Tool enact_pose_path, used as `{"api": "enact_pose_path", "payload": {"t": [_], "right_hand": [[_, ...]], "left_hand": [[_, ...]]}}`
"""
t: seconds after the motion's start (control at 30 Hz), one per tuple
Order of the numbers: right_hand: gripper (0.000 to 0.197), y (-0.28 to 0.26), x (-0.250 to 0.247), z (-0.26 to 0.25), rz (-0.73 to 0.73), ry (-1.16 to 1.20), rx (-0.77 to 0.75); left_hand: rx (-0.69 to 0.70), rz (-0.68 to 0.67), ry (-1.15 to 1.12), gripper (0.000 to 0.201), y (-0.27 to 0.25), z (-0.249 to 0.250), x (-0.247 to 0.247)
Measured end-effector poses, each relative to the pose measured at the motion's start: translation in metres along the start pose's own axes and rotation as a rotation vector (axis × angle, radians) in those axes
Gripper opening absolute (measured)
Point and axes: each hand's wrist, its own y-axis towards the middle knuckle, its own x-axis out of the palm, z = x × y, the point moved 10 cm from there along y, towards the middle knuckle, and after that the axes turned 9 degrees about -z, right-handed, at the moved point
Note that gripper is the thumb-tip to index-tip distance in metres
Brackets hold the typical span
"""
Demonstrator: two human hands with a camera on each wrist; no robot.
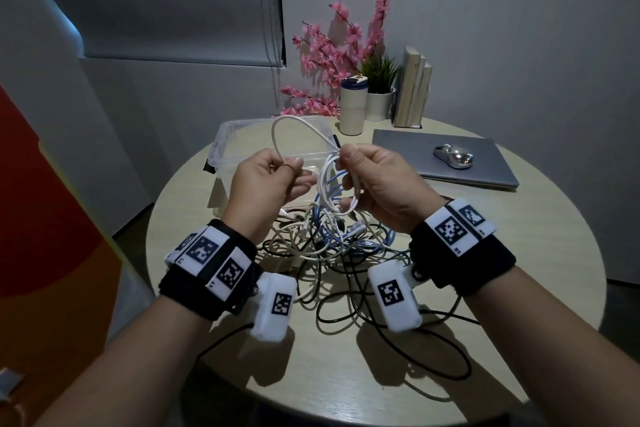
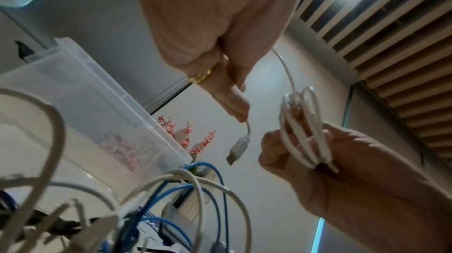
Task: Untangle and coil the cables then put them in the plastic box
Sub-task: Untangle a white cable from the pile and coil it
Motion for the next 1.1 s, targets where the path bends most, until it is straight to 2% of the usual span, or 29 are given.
{"api": "enact_pose_path", "payload": {"t": [0.13, 0.3, 0.4, 0.5, 0.57, 0.6, 0.73, 0.77, 0.87, 0.97, 1.1], "right_hand": [[0.020, 0.003, 0.002, 0.007, 0.010, -0.009, 0.025], [0.020, 0.004, 0.003, 0.008, -0.002, 0.030, 0.028], [0.020, 0.003, -0.001, 0.008, 0.019, 0.034, 0.018], [0.020, 0.002, -0.005, 0.006, 0.043, -0.037, 0.003], [0.019, 0.001, -0.002, 0.006, 0.033, -0.081, -0.001], [0.019, 0.001, -0.002, 0.007, 0.033, -0.097, -0.002], [0.021, 0.003, -0.011, 0.007, 0.103, -0.159, -0.017], [0.021, 0.003, -0.014, 0.006, 0.124, -0.170, -0.021], [0.020, 0.003, -0.018, 0.003, 0.164, -0.190, -0.035], [0.021, 0.003, -0.020, 0.001, 0.178, -0.179, -0.044], [0.016, 0.004, -0.023, 0.002, 0.153, -0.115, -0.033]], "left_hand": [[-0.034, -0.059, -0.172, 0.013, -0.001, -0.001, 0.014], [-0.144, -0.141, -0.269, 0.010, -0.007, -0.011, 0.030], [-0.198, -0.193, -0.278, 0.025, -0.011, -0.015, 0.037], [-0.225, -0.232, -0.236, 0.022, -0.014, -0.019, 0.040], [-0.242, -0.235, -0.220, 0.042, -0.014, -0.022, 0.041], [-0.242, -0.257, -0.197, 0.043, -0.014, -0.022, 0.044], [-0.285, -0.356, -0.066, 0.008, -0.020, -0.021, 0.054], [-0.296, -0.356, -0.053, 0.002, -0.021, -0.021, 0.054], [-0.278, -0.317, -0.017, 0.010, -0.018, -0.021, 0.050], [-0.197, -0.194, 0.071, 0.021, -0.011, -0.019, 0.036], [-0.069, -0.040, 0.269, 0.008, -0.007, -0.012, 0.013]]}}
